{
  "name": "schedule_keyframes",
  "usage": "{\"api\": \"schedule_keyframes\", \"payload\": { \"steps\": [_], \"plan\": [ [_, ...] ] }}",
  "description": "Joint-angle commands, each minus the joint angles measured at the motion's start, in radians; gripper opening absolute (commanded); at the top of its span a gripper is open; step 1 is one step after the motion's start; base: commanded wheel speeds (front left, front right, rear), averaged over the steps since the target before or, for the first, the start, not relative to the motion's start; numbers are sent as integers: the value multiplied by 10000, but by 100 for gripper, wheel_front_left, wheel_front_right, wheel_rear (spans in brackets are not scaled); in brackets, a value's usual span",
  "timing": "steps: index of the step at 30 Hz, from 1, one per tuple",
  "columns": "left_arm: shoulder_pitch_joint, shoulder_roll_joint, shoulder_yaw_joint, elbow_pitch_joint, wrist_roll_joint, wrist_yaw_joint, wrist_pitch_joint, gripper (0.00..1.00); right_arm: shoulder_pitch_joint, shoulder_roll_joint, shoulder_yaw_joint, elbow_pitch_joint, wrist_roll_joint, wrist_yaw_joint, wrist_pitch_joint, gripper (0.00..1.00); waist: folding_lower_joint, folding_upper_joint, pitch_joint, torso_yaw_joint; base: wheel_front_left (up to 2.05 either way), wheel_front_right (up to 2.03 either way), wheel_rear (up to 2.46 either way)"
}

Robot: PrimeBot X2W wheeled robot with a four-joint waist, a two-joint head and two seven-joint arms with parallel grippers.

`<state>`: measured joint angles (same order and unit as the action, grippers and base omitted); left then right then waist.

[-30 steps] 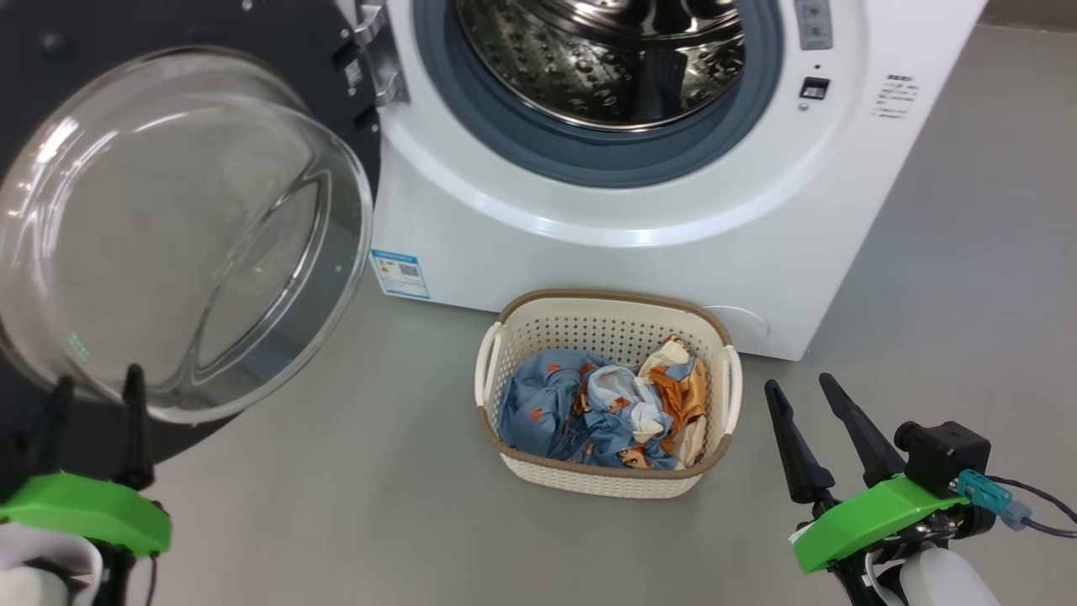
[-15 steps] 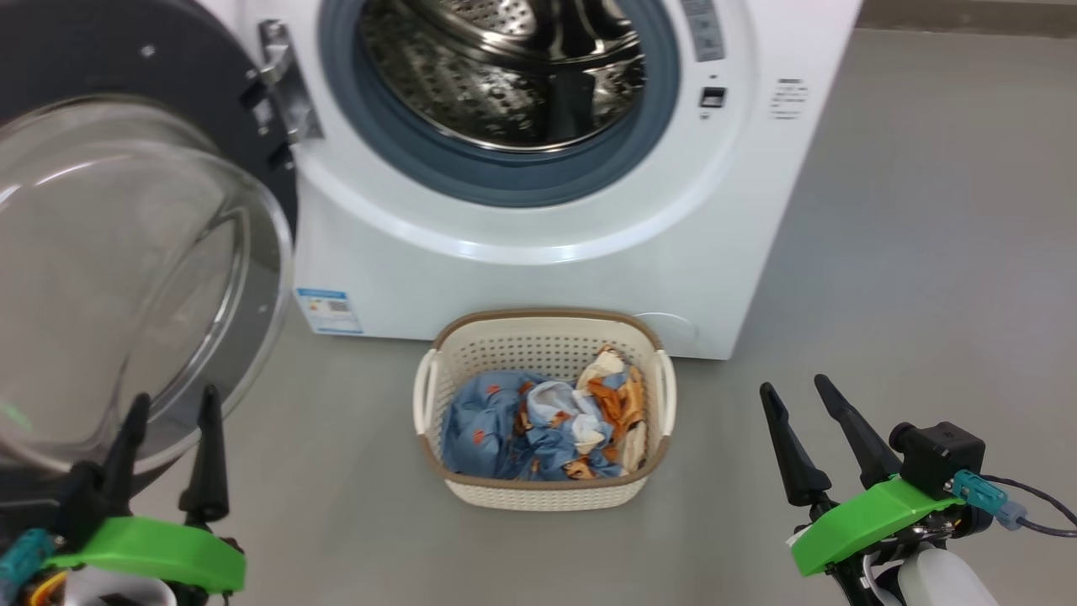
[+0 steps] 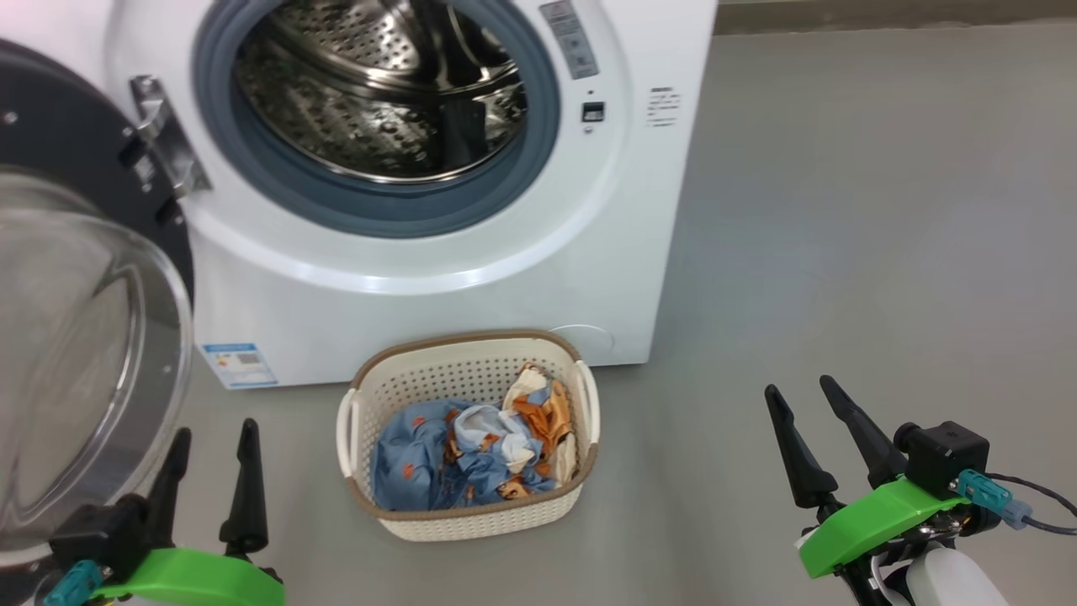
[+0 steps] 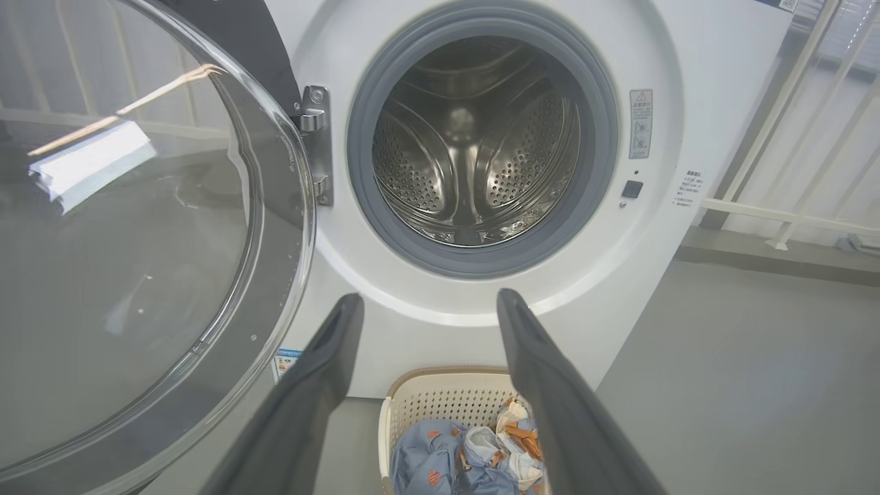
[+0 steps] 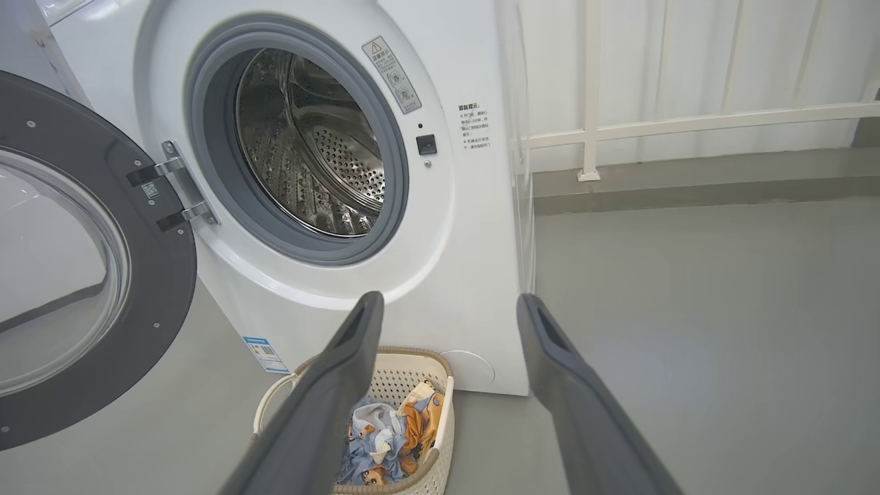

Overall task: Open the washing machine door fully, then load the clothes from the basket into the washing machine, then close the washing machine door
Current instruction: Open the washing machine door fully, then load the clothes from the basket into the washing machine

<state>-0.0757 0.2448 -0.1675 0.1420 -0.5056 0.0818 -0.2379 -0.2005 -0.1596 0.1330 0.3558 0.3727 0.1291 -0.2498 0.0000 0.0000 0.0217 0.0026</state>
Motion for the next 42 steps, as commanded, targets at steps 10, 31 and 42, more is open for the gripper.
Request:
{"api": "schedule_keyframes", "payload": {
  "steps": [10,31,42],
  "plan": [
    [26,-188,427,140,215,-415,-226,100,-124,-309,126,-367,22,16,-120,100,0,0,-134,-597,0,0,0],
    [151,-863,1077,29,1046,-938,-238,100,-58,-255,-227,-636,-220,16,-120,100,0,0,-127,-551,0,0,0],
    [137,-1034,1345,82,1281,-1195,-238,100,-62,-264,-177,-599,-193,16,-120,100,0,0,-130,-521,0,0,0]
  ]
}}
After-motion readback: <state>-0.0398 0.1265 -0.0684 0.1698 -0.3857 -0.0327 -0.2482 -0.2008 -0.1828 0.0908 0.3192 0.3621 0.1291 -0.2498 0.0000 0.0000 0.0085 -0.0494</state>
